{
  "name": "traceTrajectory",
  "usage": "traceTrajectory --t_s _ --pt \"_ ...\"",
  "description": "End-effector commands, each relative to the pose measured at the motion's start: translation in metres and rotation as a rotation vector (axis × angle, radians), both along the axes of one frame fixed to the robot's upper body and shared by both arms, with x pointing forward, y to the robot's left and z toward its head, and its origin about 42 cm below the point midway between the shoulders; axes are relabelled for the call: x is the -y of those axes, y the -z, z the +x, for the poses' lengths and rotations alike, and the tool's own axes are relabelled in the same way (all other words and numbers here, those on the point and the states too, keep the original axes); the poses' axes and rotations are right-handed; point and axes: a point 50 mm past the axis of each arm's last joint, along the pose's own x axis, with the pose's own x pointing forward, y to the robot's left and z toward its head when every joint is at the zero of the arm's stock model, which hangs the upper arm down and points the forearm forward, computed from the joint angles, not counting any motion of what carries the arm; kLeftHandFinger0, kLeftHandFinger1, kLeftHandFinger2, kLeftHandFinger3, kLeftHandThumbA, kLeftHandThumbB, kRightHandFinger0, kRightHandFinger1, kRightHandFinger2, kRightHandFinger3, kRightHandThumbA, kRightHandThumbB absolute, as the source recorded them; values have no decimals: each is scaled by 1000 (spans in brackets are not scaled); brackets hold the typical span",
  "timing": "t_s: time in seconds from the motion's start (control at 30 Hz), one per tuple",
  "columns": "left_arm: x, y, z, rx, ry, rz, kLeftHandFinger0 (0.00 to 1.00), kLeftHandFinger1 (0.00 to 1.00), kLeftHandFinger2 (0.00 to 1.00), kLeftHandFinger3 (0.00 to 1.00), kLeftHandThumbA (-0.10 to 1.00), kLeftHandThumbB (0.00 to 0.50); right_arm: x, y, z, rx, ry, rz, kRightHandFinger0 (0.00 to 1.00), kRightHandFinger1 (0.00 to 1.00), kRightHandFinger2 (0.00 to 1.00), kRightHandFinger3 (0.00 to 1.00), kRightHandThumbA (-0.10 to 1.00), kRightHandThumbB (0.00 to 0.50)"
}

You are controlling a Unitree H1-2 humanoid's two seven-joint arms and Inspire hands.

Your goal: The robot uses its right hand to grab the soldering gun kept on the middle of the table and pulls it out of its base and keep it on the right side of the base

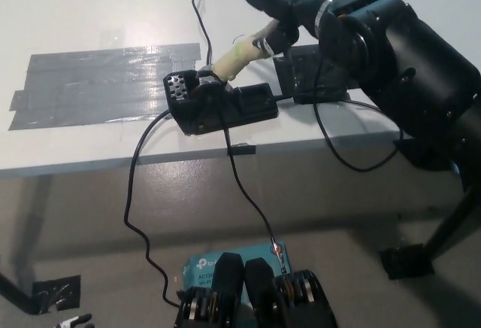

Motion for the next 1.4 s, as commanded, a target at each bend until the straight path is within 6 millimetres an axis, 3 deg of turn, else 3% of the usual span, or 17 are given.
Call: traceTrajectory --t_s 0.0,0.17,0.4,0.53,0.77,0.8,0.93,1.0,1.03,1.07,1.13,1.17,1.23,1.27,1.3,1.33,1.37 --pt "-3 -8 2 2 52 14 291 407 491 845 744 301 2 -10 -1 -7 32 -55 1000 1000 1000 1000 721 309" --pt "1 -9 1 -9 57 22 333 428 501 897 750 284 9 7 6 -81 118 -136 1000 1000 1000 1000 800 322" --pt "3 -6 5 -3 67 9 297 401 479 851 753 288 13 26 13 -93 187 -224 1000 1000 1000 1000 897 381" --pt "5 -3 2 -12 68 -3 270 386 484 832 757 297 18 42 17 -38 205 -274 1000 1000 1000 1000 848 423" --pt "7 -3 3 -15 73 1 286 397 500 869 774 310 11 51 21 111 180 -308 1000 1000 1000 1000 751 319" --pt "8 -4 4 -10 79 3 302 405 506 872 785 321 4 54 20 176 157 -282 1000 1000 1000 1000 670 298" --pt "10 -2 3 -17 83 0 303 421 517 882 781 308 -4 61 13 263 104 -235 963 1000 1000 1000 569 231" --pt "12 -3 2 -14 86 -4 305 409 507 872 765 291 -10 71 9 360 71 -205 199 228 431 1000 447 231" --pt "13 -3 2 -16 88 -5 307 409 507 873 765 291 -9 73 8 372 70 -201 120 151 368 1000 445 229" --pt "14 -1 4 -14 96 -1 308 402 499 871 773 297 -13 80 5 427 46 -177 5 6 32 1000 367 246" --pt "15 0 4 -24 99 7 315 412 524 889 789 305 -14 86 4 431 32 -173 0 0 12 1000 259 153" --pt "16 1 4 -29 97 2 310 408 523 891 778 296 -14 90 3 430 28 -167 0 0 29 1000 88 120" --pt "17 1 3 -29 112 11 287 402 525 902 790 295 -13 98 3 442 1 -160 0 0 0 1000 -56 103" --pt "17 1 3 -28 112 12 278 391 514 897 789 294 -13 101 4 452 -8 -179 0 0 1 699 -50 94" --pt "17 2 2 -25 114 15 274 388 510 895 789 294 -13 105 5 465 -18 -206 0 0 42 519 -50 97" --pt "17 2 2 -25 114 15 273 387 509 893 789 294 -13 105 5 467 -18 -205 0 0 84 454 -50 94" --pt "17 2 2 -32 113 23 278 401 519 892 794 300 -13 108 5 487 -40 -208 0 0 93 307 -88 89"
